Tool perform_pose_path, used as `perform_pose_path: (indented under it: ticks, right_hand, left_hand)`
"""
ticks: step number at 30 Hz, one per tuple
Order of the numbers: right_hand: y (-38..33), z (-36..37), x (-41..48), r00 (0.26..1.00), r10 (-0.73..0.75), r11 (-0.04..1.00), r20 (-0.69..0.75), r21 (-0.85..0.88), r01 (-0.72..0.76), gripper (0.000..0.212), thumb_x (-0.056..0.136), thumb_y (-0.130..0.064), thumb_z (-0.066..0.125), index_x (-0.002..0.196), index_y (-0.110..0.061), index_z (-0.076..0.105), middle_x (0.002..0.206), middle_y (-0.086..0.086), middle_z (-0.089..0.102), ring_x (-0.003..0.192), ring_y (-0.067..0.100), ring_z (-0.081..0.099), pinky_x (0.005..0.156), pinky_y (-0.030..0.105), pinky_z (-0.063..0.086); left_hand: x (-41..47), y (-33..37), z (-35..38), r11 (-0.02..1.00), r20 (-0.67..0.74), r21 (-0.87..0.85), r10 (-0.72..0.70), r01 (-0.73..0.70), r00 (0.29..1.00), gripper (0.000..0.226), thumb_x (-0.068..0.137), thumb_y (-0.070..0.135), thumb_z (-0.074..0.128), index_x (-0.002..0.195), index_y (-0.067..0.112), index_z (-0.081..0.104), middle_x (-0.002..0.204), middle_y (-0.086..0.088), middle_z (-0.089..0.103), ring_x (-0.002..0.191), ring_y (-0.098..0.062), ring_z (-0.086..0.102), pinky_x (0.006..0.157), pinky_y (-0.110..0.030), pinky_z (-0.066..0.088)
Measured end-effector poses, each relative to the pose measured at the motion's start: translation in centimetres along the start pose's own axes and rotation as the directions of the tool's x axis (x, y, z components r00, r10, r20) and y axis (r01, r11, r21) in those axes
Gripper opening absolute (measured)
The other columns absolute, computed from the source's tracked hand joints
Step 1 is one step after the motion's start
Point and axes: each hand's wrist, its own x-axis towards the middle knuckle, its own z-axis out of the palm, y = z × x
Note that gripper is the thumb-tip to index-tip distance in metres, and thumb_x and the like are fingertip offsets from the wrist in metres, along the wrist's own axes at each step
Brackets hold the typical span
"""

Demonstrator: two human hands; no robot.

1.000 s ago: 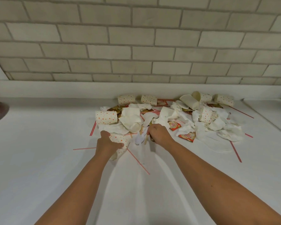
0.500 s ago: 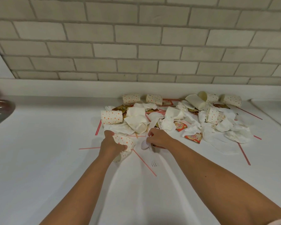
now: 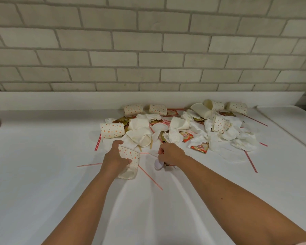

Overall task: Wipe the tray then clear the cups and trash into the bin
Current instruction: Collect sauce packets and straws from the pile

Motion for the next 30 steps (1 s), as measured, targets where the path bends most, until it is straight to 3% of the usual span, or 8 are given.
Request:
perform_pose_path:
  ticks: [4,10,13,19,23,30]
  right_hand:
    - [0.2,-0.1,-0.5,1.000,0.000,0.999,0.019,-0.050,0.001,0.017,0.081,-0.026,0.065,0.088,-0.020,0.051,0.105,0.002,0.058,0.091,0.018,0.055,0.069,0.026,0.040]
    - [0.5,-0.2,-1.3,0.999,-0.005,1.000,0.050,0.010,0.004,0.020,0.078,-0.006,0.063,0.092,-0.017,0.054,0.096,-0.001,0.052,0.084,0.016,0.050,0.063,0.022,0.039]
    - [1.0,-0.5,-1.9,0.996,-0.016,0.994,0.086,0.106,0.007,0.020,0.078,0.000,0.061,0.092,-0.013,0.056,0.094,0.003,0.053,0.081,0.018,0.051,0.061,0.021,0.042]
    - [1.6,-3.2,-3.9,0.984,-0.075,0.990,0.163,0.132,0.053,0.021,0.078,-0.001,0.062,0.099,0.002,0.064,0.083,0.001,0.053,0.068,0.011,0.046,0.054,0.017,0.034]
    - [2.1,-5.8,-5.6,0.972,-0.106,0.982,0.209,0.176,0.069,0.011,0.082,-0.004,0.060,0.087,-0.012,0.066,0.065,-0.011,0.052,0.057,0.002,0.044,0.049,0.012,0.031]
    - [6.4,-8.5,-8.0,0.987,-0.070,0.967,0.145,0.253,0.032,0.014,0.081,-0.001,0.059,0.085,-0.013,0.066,0.076,-0.002,0.056,0.066,0.006,0.047,0.058,0.017,0.036]
  left_hand:
    - [-0.7,0.6,0.1,1.000,0.008,0.006,0.018,-0.018,1.000,0.066,0.082,0.010,0.069,0.134,0.024,0.032,0.137,-0.012,0.047,0.121,-0.032,0.048,0.088,-0.034,0.046]
    - [-1.4,1.7,0.1,0.999,0.013,-0.013,0.039,-0.039,0.999,0.066,0.082,0.009,0.069,0.134,0.025,0.032,0.138,-0.011,0.046,0.120,-0.032,0.049,0.089,-0.034,0.047]
    - [-1.7,2.1,0.2,0.999,0.017,-0.028,0.042,-0.041,0.999,0.066,0.082,0.009,0.069,0.134,0.025,0.032,0.140,-0.011,0.045,0.123,-0.032,0.048,0.092,-0.036,0.047]
    - [-2.1,3.1,0.8,0.995,0.003,-0.044,0.089,-0.089,0.996,0.056,0.086,0.010,0.064,0.132,0.025,0.035,0.139,-0.010,0.045,0.125,-0.033,0.045,0.093,-0.038,0.045]
    - [-2.3,4.4,1.7,0.991,-0.012,-0.057,0.119,-0.119,0.993,0.047,0.087,0.012,0.063,0.125,0.022,0.038,0.132,-0.011,0.050,0.119,-0.031,0.049,0.087,-0.036,0.047]
    - [-4.0,7.6,4.8,0.976,-0.056,-0.107,0.185,-0.190,0.981,0.039,0.087,0.013,0.063,0.119,0.016,0.041,0.124,-0.015,0.055,0.105,-0.029,0.052,0.078,-0.032,0.040]
